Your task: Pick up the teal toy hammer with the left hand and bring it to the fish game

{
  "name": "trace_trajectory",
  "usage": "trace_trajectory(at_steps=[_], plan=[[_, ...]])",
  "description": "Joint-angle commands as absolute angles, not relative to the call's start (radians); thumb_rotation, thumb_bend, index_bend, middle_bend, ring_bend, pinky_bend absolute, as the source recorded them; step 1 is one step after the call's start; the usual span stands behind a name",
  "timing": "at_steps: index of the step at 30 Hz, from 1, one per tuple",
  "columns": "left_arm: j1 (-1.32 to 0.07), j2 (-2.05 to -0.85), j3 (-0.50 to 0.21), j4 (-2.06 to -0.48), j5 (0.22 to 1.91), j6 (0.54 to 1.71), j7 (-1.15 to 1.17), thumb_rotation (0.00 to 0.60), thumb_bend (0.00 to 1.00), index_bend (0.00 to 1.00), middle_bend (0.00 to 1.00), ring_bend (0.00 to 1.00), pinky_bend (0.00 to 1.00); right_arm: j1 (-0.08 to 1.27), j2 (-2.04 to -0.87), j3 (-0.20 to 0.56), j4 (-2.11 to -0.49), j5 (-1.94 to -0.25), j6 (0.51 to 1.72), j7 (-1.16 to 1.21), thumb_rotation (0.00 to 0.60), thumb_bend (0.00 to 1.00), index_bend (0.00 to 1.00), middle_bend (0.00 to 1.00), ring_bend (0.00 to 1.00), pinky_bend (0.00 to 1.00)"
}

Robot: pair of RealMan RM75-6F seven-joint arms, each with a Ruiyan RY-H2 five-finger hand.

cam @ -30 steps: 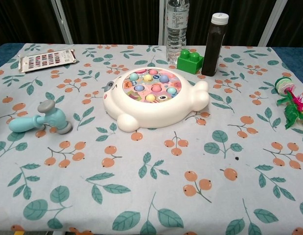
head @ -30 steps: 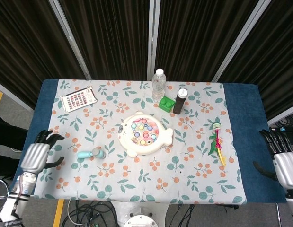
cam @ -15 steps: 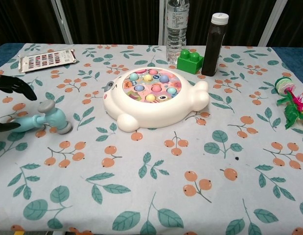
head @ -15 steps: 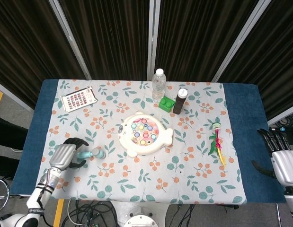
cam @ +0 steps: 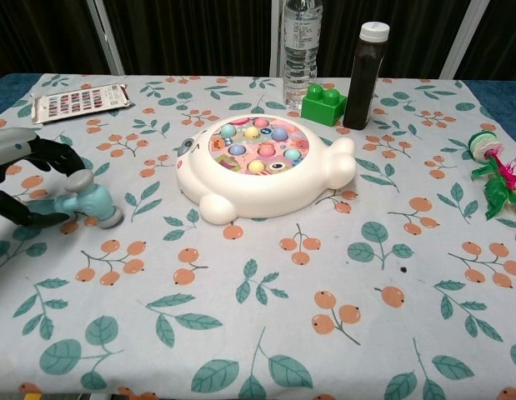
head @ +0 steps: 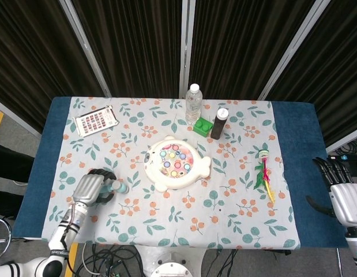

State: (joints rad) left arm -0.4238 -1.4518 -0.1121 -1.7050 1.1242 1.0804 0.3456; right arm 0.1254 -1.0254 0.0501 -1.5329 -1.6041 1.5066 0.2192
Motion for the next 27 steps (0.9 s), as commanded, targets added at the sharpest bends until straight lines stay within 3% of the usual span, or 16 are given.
trace_trajectory(at_steps=[1,27], plan=[[-0.431,-1.466,-0.111,-1.699,1.112,1.086,0.358,0.600,0.28,0.37,0.36,0.23,0.22,0.124,-1.025,0.050,-1.532,-1.603,1.507,0.220,0.600,0.15,0.00,0.08,0.00,0.00],[-0.443,-1.505,-0.091,-1.666,1.124,1.123,0.354,0.600,0.35,0.46,0.42,0.30,0.25,0.118,-1.024,0.046,-1.538,-1.599,1.510,0.214,0.600,0.14,0.00,0.08,0.00,0.00]])
